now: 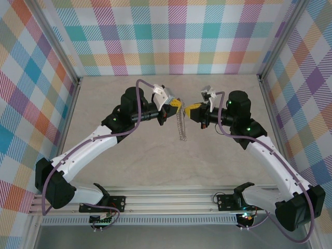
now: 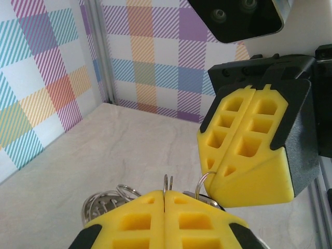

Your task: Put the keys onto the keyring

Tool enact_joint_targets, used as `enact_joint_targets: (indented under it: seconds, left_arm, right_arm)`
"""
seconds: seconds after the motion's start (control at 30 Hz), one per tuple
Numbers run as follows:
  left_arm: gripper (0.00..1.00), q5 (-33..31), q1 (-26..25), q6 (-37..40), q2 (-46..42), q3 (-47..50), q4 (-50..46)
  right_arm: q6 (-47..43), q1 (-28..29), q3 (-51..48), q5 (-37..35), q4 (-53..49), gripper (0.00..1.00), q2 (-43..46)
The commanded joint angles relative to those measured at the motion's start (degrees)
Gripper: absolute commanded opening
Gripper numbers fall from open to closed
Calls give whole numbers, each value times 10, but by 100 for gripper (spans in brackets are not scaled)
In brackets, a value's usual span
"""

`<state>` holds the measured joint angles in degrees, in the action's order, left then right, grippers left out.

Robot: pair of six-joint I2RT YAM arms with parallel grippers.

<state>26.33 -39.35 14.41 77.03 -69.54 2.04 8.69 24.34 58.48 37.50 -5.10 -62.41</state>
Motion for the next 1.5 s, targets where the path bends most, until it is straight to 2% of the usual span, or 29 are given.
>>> enact_joint_targets:
  seconds: [0.0,0.7,1.47]
  left_arm:
    - [0,11,-8,-4,-13,-2,29]
    - [0,24,-9,-14,-7,-8,31]
    - [0,24,-9,-16,-13,-2,42]
  right_arm:
    - [9,-3,21,23,31,0,5]
    - [8,-2,43,-3,45,0,-26]
    - [-26,-7,19,-58,4,0,-32]
